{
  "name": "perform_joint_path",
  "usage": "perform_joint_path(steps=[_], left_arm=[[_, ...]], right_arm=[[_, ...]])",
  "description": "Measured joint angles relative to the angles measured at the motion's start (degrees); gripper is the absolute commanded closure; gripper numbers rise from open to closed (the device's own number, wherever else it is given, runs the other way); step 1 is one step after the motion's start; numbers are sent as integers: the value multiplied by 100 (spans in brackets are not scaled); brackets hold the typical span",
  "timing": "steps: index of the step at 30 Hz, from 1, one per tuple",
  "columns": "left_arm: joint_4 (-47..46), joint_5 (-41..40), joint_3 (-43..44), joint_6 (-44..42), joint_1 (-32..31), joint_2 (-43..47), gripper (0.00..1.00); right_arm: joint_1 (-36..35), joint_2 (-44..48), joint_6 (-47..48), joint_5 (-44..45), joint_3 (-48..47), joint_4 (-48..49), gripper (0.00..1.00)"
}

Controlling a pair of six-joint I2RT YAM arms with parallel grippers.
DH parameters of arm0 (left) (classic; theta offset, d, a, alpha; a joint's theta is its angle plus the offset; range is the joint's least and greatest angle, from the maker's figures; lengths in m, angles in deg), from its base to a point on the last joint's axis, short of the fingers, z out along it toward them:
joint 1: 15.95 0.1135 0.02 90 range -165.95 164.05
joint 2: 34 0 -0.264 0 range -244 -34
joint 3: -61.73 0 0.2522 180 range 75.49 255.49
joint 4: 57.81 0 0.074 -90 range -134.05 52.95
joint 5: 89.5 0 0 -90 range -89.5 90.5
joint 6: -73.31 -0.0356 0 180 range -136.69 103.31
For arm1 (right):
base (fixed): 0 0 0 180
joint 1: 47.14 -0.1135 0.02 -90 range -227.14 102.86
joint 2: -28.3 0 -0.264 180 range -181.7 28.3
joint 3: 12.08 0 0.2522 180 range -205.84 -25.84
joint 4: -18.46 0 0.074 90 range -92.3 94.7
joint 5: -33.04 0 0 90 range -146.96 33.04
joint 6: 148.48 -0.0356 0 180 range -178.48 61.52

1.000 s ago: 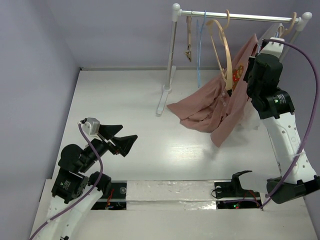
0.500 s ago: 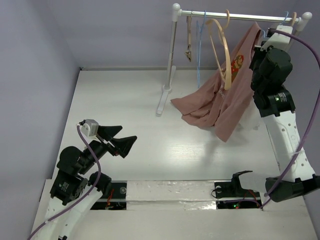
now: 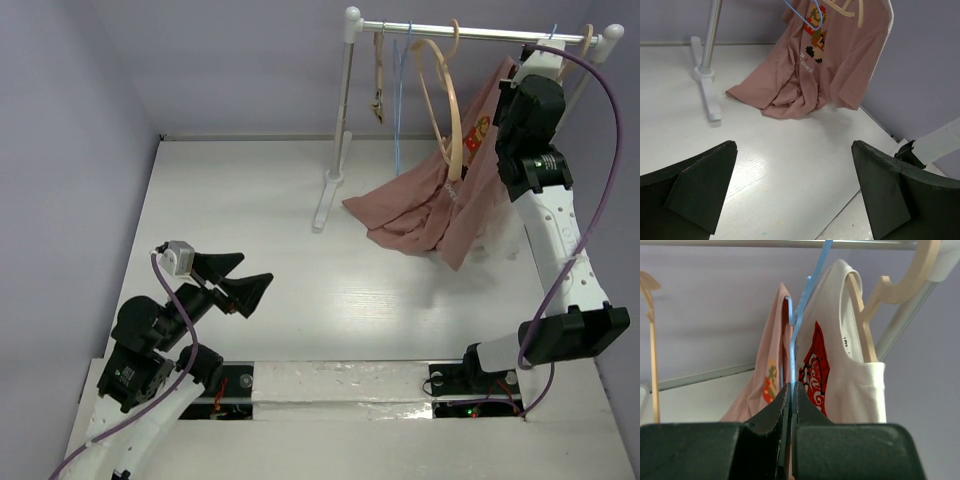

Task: Place the t-shirt on the hanger
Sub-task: Place the hanger at the clothesline, then reset both arms

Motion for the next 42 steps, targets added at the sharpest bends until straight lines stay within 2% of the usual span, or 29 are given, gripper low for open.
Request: perform_joint_path(steps=[10,19,20,21,23,24,25,26,28,32,36,39,42], left_arm=[[13,-127,0,33,-63,111,1],[35,-153,0,39,-127,111,1],[37,-153,0,39,-127,111,1],[37,-153,0,39,-127,111,1],[37,-155,0,39,-127,111,1],[39,-157,0,39,-127,111,1],[42,-162,0,42,-127,109,1],[42,-166,0,46,-127,109,1],[42,-179,0,55,-127,103,1],[61,-254,0,81,-127,81,1],[96,-361,0,116,-127,57,1],[153,-507,0,146,-127,66,1],[195,-695,0,164,-127,144,1]], right_arm=[[94,243,-195,-223,798,505,100],[197,260,-284,-393,986,789,99],[197,260,-299,-402,988,796,90],[197,260,-319,-404,988,796,67],[197,271,-378,-411,988,769,45],[197,282,-409,-411,988,732,28],[197,293,-463,-411,988,710,22],[197,310,-483,-420,986,680,12],[197,387,-560,-457,984,575,2],[197,743,-892,-564,927,339,0],[197,1547,-1399,-752,984,149,0],[197,2632,-1971,-1169,1408,87,0],[203,3910,-2627,-2022,2205,92,0]])
